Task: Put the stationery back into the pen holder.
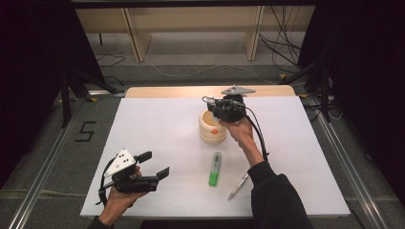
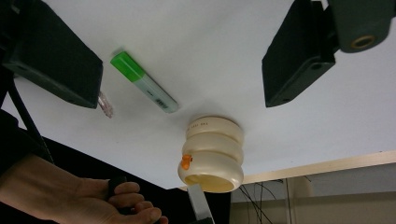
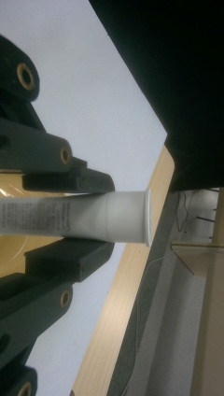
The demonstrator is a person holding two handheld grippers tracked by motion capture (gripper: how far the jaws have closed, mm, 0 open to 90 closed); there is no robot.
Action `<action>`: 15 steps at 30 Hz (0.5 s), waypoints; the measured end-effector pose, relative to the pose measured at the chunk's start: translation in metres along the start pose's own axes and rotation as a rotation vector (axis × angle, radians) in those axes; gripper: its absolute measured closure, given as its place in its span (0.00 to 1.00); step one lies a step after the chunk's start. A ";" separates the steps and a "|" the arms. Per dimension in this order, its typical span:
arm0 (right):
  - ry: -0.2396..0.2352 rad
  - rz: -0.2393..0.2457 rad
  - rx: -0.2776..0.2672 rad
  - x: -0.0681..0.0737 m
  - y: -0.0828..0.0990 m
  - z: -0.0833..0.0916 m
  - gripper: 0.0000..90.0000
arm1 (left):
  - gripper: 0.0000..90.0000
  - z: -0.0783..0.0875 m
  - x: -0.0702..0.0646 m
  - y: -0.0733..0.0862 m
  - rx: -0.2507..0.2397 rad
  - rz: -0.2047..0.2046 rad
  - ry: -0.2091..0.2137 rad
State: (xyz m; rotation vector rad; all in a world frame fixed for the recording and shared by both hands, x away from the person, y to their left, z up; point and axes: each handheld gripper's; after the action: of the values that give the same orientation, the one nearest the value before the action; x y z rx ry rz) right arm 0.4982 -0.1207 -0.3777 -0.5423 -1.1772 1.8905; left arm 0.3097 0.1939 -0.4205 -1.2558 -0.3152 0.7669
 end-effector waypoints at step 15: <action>0.009 -0.009 0.019 0.000 0.004 -0.009 0.76 | 0.13 0.000 0.000 0.000 -0.001 -0.003 0.000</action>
State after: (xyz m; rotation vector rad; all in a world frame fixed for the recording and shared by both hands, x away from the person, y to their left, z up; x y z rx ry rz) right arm 0.5024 -0.1168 -0.3853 -0.5337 -1.1535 1.8877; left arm 0.3096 0.1940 -0.4203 -1.2558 -0.3173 0.7637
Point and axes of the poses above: each handheld gripper's, and its own axes: z roughly backward along the jaws, y roughly out of its underside, x roughly to its left, and after that the axes turned 4 degrees about y, right-handed
